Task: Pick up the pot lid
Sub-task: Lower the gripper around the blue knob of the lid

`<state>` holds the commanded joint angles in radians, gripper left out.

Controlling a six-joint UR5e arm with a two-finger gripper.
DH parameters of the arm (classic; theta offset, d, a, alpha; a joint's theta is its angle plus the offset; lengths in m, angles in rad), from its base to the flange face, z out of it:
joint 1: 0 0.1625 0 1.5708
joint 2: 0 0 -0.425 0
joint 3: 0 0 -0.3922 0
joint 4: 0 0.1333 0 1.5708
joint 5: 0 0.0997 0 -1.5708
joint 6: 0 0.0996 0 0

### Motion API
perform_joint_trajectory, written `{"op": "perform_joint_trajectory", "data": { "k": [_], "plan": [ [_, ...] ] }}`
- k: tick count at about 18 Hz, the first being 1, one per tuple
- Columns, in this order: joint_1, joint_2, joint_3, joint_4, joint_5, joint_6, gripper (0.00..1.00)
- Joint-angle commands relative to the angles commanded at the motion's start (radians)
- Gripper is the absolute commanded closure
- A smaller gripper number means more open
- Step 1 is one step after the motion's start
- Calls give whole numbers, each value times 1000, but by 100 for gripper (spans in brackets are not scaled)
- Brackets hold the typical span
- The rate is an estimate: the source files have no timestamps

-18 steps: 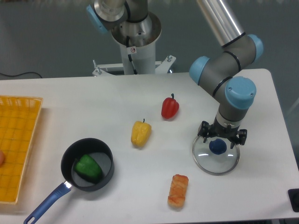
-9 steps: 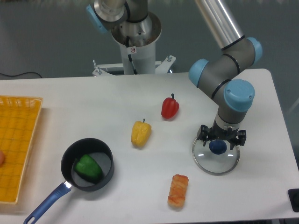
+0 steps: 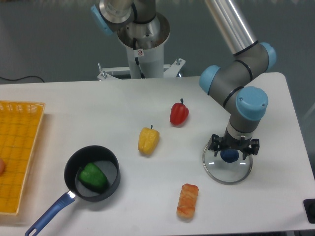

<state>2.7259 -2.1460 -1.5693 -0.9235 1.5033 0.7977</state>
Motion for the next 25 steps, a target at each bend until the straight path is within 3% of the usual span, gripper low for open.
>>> {"op": "perform_joint_trajectory", "data": {
  "k": [16, 19, 21, 25],
  "plan": [
    [2, -11, -8, 18, 3, 8, 0],
    [2, -11, -9, 20, 2, 11, 9],
    [2, -9, -9, 20, 2, 24, 19],
    [2, -9, -11, 20, 2, 34, 27]
  ]
}}
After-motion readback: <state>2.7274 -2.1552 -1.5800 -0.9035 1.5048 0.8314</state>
